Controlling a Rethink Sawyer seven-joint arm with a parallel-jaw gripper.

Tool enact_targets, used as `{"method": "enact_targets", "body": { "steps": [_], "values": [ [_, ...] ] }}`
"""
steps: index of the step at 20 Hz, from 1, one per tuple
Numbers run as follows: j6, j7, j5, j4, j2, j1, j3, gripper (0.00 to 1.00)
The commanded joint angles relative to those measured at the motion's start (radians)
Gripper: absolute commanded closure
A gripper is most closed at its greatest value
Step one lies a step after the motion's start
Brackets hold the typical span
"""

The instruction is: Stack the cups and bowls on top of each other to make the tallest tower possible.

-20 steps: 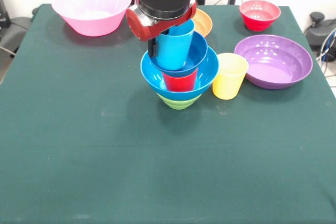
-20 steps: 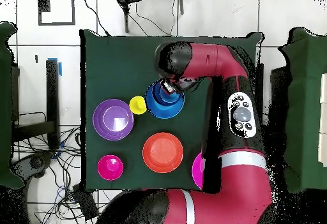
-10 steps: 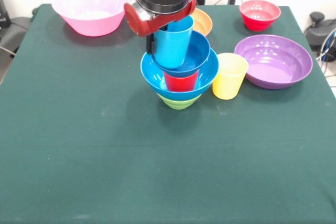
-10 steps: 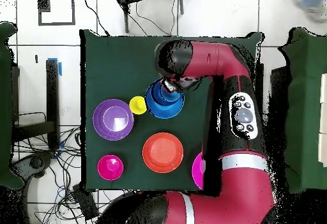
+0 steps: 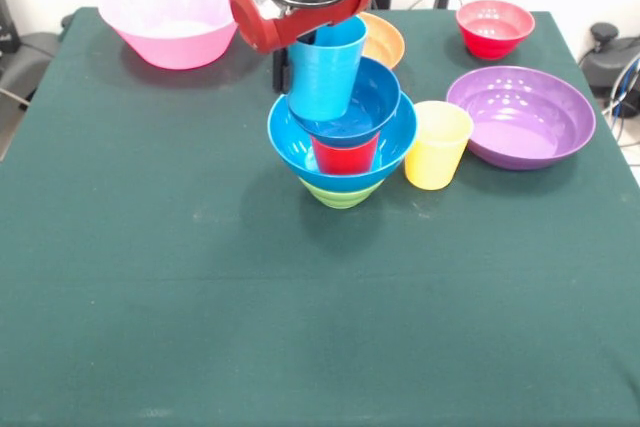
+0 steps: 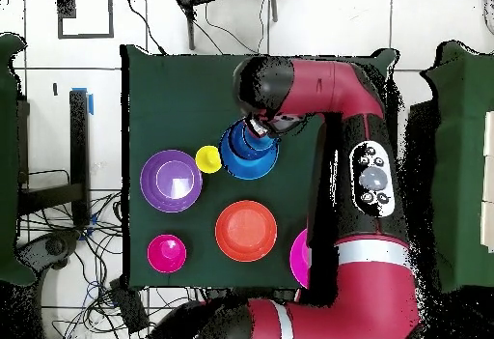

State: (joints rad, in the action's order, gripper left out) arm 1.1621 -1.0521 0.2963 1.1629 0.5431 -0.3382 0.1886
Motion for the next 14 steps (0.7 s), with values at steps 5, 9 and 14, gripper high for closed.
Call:
{"method": "enact_targets", "body": {
  "steps": [5, 9, 14],
  "values": [
    [0.025, 0.065, 0.027, 0.072, -0.018, -0.001, 0.068, 1.0],
    [0.022, 0.065, 0.026, 0.073, -0.019, 0.0, 0.07, 1.0],
    [0.024, 0.066, 0.025, 0.074, -0.02, 0.0, 0.072, 1.0]
  ]
}}
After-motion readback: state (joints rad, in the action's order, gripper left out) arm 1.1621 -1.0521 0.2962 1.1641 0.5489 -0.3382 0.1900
